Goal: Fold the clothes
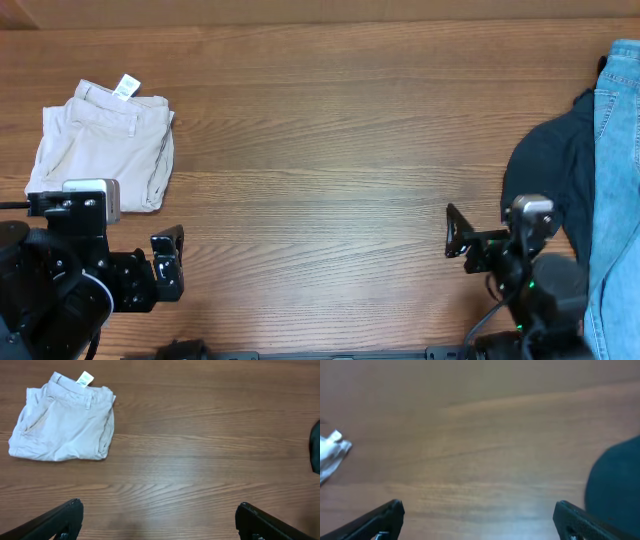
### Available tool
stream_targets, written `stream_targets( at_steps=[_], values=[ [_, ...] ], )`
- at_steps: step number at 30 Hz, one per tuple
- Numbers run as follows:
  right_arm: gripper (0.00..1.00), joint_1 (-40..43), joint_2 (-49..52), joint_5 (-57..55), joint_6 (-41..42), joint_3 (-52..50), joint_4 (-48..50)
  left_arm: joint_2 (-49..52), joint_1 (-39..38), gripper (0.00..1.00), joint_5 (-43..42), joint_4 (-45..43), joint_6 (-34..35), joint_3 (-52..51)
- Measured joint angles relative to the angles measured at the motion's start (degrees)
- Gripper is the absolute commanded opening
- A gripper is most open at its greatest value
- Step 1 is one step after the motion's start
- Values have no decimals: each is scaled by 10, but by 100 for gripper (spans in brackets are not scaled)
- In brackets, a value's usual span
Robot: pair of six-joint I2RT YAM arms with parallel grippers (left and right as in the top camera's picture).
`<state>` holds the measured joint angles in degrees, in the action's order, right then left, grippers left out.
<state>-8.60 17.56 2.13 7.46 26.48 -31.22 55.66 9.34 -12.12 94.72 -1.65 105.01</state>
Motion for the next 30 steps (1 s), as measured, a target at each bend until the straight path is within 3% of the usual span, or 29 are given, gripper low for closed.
stream_targets(
  at_steps=[7, 30],
  values=[
    [100, 0, -148, 35, 0, -164, 63, 1, 0, 100, 0, 0, 0, 0],
    [100, 0, -167, 39, 0, -177, 5, 1, 0, 100, 0, 0, 0, 0]
  ],
)
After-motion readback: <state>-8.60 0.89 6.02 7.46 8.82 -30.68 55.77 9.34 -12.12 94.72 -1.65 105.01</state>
